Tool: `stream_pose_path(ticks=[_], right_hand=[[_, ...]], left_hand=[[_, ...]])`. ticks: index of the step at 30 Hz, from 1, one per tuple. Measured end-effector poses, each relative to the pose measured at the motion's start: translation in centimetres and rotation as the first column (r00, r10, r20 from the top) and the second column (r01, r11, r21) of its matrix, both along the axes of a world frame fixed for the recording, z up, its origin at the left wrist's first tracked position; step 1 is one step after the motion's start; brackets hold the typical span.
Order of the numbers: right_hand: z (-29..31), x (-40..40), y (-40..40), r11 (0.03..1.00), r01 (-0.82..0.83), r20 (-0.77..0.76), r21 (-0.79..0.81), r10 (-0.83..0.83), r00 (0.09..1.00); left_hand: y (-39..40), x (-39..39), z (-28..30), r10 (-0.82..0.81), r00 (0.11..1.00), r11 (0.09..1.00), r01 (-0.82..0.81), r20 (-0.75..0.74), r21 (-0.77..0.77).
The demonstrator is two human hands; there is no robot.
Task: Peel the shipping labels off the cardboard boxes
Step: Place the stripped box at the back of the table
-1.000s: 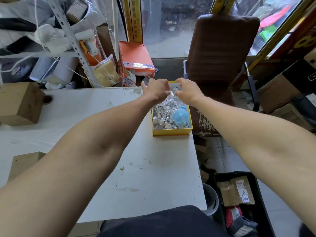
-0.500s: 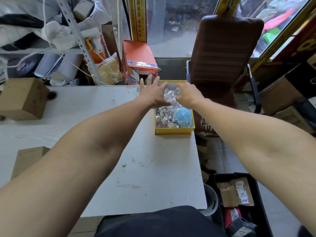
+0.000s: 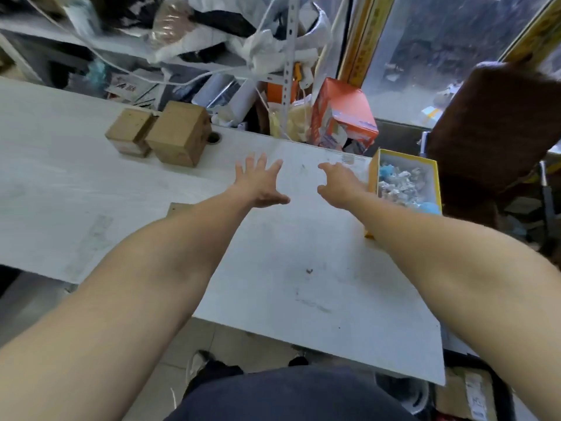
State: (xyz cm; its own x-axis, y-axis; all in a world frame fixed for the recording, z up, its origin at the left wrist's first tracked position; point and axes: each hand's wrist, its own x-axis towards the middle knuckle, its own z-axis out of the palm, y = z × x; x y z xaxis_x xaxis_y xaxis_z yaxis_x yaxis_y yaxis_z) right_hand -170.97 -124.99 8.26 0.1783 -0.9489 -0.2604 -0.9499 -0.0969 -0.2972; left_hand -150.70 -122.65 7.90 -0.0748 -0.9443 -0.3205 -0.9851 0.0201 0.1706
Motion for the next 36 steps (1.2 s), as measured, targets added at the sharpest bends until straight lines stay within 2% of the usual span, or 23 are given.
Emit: stream_pose_path(ticks=[4, 9, 12, 16, 20, 27, 33, 36], right_hand=[[-1.3, 10.4, 3.4, 0.998, -0.048, 0.055, 0.028, 0.046, 0.997], [-3.5, 19.4, 8.4, 0.995, -0.056, 0.104, 0.079, 0.048, 0.993], [-4.8, 22.3, 11.6, 0.988, -0.067, 0.145, 0.138, 0.047, 0.988], [-6.7, 25.2, 14.4, 0.956, -0.161, 0.169, 0.246, 0.122, 0.978], [-8.7, 27.7, 15.8, 0.947, -0.155, 0.162, 0.282, 0.112, 0.980], [-6.9, 28.3, 11.2, 0.991, -0.058, 0.192, 0.120, 0.035, 0.981], [-4.4, 26.4, 0.8, 1.000, 0.009, 0.187, 0.018, -0.012, 0.982], [-4.0, 25.3, -4.1, 1.000, 0.026, 0.187, 0.014, -0.028, 0.982]], left_hand=[[4.5, 12.0, -1.0, 0.086, 0.996, 0.995, -0.086, -0.003, 0.053], [9.5, 22.2, -2.4, 0.076, 0.997, 0.985, -0.076, 0.002, 0.154], [11.6, 24.6, -3.5, 0.034, 0.999, 0.979, -0.031, -0.010, 0.200], [12.2, 25.7, -5.7, -0.065, 0.998, 0.960, 0.065, -0.009, 0.274], [11.7, 25.7, -7.5, -0.089, 0.992, 0.967, 0.107, -0.086, 0.232], [6.6, 26.1, -5.6, -0.133, 0.981, 0.986, 0.145, -0.141, 0.084], [-3.7, 23.6, -3.2, -0.180, 0.978, 0.982, 0.173, -0.106, -0.076], [-8.3, 22.5, -2.9, -0.183, 0.977, 0.981, 0.174, -0.112, -0.085]])
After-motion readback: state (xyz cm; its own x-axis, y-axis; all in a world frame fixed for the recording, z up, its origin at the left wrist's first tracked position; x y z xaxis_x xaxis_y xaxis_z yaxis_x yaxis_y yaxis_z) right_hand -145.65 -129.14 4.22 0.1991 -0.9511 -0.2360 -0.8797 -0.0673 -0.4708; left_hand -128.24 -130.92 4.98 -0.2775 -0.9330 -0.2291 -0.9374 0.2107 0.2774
